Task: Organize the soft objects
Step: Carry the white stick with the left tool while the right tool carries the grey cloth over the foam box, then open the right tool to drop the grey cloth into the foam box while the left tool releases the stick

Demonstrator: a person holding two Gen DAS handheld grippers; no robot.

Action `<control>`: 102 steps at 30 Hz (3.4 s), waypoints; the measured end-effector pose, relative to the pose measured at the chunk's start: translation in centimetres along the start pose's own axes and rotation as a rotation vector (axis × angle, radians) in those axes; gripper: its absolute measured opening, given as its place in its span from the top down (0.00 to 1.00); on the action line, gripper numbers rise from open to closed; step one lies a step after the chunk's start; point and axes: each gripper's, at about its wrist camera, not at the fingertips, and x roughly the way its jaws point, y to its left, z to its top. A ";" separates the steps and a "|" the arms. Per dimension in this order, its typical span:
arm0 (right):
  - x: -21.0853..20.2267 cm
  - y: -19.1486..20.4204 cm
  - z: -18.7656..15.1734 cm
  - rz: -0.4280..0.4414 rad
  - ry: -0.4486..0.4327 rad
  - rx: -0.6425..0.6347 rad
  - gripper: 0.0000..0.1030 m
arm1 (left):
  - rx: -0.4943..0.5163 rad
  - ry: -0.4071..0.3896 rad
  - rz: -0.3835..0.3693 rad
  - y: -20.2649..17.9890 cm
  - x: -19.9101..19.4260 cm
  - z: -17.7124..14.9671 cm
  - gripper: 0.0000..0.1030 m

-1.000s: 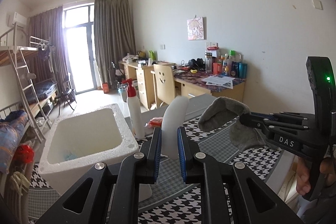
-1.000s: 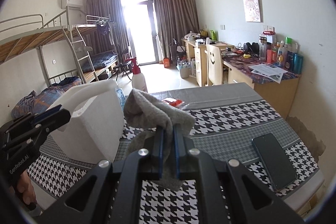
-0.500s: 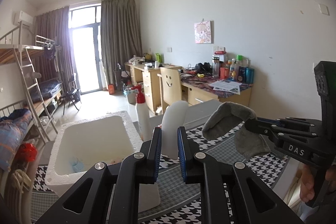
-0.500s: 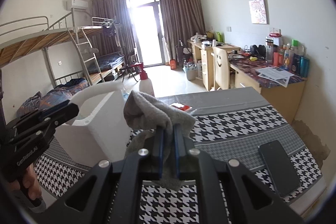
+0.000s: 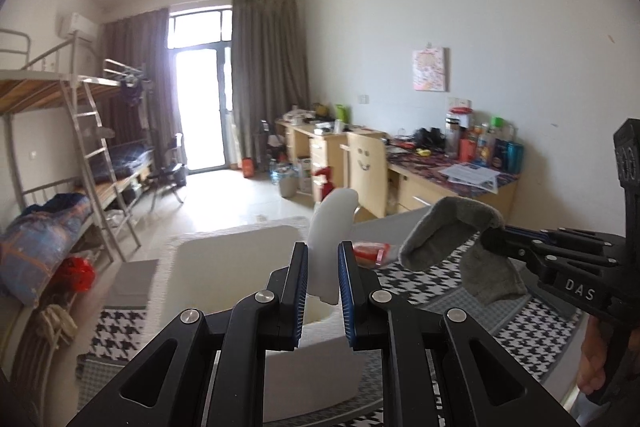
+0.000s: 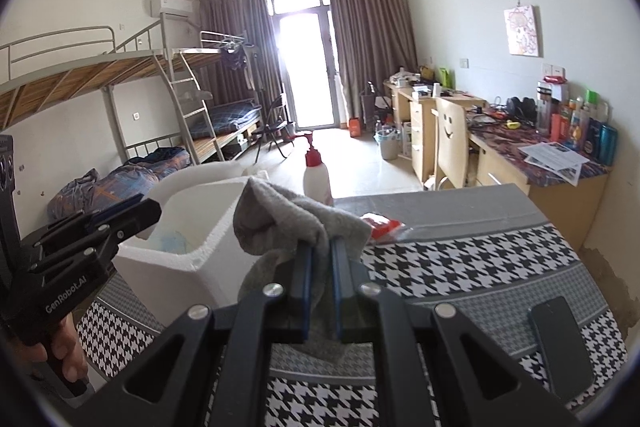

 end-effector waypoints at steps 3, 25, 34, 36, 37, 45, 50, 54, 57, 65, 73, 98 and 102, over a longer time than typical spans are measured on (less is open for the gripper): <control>0.5 0.7 0.3 0.018 0.002 -0.016 0.89 | -0.007 -0.001 0.007 0.7 0.0 0.1 0.84; 2.2 3.1 1.1 0.054 0.020 -0.049 0.89 | -0.078 0.048 0.042 4.3 2.3 -0.2 0.75; 2.4 3.4 1.2 0.042 0.022 -0.052 0.89 | -0.131 0.006 0.145 6.3 1.2 -0.6 0.03; 2.5 3.4 1.2 0.043 0.023 -0.055 0.89 | -0.142 0.007 0.147 6.8 0.9 -0.8 0.01; 2.5 3.6 1.3 0.045 0.023 -0.056 0.89 | -0.146 0.010 0.147 7.0 0.9 -0.8 0.01; 3.0 5.0 1.9 0.061 0.023 -0.078 0.89 | -0.127 0.012 0.165 7.6 0.2 -1.1 0.01; 3.7 6.0 2.3 0.071 0.029 -0.087 0.89 | -0.127 0.009 0.174 8.5 -0.4 -1.4 0.01; 4.4 6.6 2.7 0.089 0.032 -0.090 0.89 | -0.136 0.002 0.193 9.2 -1.1 -1.9 0.01; 4.9 7.3 2.7 0.098 0.039 -0.096 0.89 | -0.143 -0.008 0.212 9.8 -1.6 -2.1 0.01; 6.4 8.9 2.8 0.132 0.067 -0.106 0.89 | -0.145 0.003 0.219 10.9 -1.9 -3.0 0.01; 7.5 9.7 2.9 0.139 0.088 -0.113 0.89 | -0.149 0.005 0.205 11.4 -2.0 -3.6 0.01; 8.7 10.0 2.5 0.156 0.105 -0.077 0.21 | -0.184 0.006 0.218 13.1 -3.1 -4.3 0.01; 7.9 10.0 2.4 0.150 0.099 -0.080 0.21 | -0.186 0.016 0.210 12.8 -3.1 -4.3 0.01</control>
